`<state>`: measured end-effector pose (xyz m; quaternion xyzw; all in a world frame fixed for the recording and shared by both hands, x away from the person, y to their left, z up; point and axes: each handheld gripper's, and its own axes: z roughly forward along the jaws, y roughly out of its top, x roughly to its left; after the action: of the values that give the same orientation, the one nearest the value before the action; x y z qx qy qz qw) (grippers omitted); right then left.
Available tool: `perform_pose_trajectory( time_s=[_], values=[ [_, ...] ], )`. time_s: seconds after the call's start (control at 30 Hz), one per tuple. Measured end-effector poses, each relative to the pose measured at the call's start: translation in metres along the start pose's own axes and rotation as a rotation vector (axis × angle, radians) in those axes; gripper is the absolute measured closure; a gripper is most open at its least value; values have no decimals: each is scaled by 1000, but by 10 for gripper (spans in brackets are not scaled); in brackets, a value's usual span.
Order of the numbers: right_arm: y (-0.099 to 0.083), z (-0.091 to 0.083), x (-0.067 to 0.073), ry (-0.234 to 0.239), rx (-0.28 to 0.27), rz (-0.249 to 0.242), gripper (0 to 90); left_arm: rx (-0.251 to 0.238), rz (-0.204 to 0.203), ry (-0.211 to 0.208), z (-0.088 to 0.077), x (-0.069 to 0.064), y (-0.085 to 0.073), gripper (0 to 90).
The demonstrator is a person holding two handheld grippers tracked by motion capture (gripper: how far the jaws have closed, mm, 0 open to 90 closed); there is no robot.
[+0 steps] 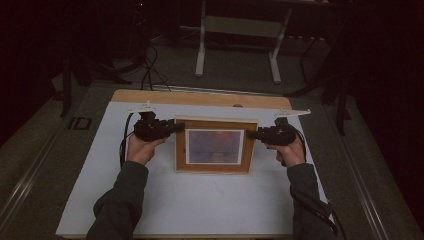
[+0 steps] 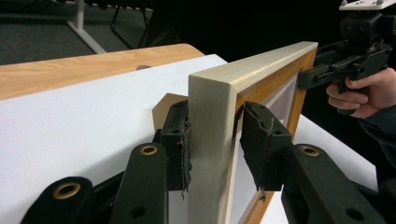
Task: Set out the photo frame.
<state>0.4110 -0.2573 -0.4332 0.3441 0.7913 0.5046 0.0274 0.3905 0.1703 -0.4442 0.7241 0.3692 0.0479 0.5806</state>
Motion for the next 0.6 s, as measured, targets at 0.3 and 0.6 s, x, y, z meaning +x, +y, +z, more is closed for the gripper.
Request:
perform_pose_trajectory(
  time_s=[0.3,0.6],
  values=[
    [0,0,2,-11,0,-24,639,3,-3,11,0,-1,1,624],
    [-3,1,1,-33,13,-28,516,6,-4,40,-7,-1,0,530]
  ],
)
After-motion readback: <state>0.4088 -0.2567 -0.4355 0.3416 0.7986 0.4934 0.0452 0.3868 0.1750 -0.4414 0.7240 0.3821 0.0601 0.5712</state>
